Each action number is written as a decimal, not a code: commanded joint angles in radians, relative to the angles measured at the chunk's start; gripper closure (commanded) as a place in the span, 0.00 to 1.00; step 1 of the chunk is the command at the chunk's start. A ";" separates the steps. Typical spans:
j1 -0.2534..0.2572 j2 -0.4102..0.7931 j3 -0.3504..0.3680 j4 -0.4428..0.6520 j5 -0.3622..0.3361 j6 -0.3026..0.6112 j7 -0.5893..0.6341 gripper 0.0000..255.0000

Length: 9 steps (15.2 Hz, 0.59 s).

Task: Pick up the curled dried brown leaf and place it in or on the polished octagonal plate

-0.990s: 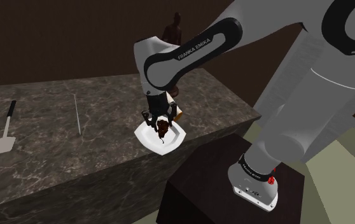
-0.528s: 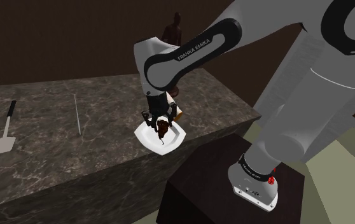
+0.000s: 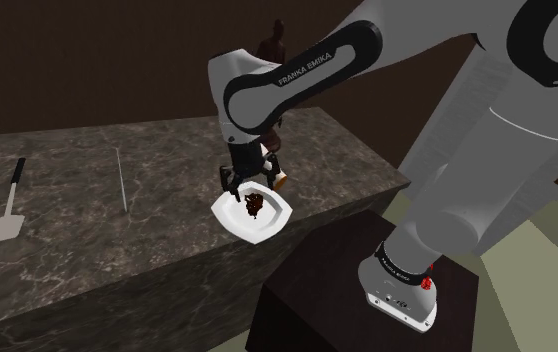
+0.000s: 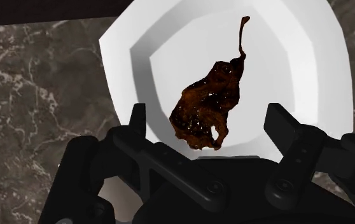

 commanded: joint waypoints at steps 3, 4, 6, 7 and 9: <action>-0.003 -0.019 -0.003 0.069 0.002 -0.089 -0.002 0.00; -0.003 -0.020 -0.003 0.069 0.002 -0.089 -0.002 0.00; -0.003 -0.019 -0.003 0.069 0.002 -0.089 -0.002 0.00; -0.003 -0.019 -0.003 0.069 0.002 -0.089 -0.002 0.00; -0.003 -0.019 -0.003 0.069 0.002 -0.089 -0.002 0.00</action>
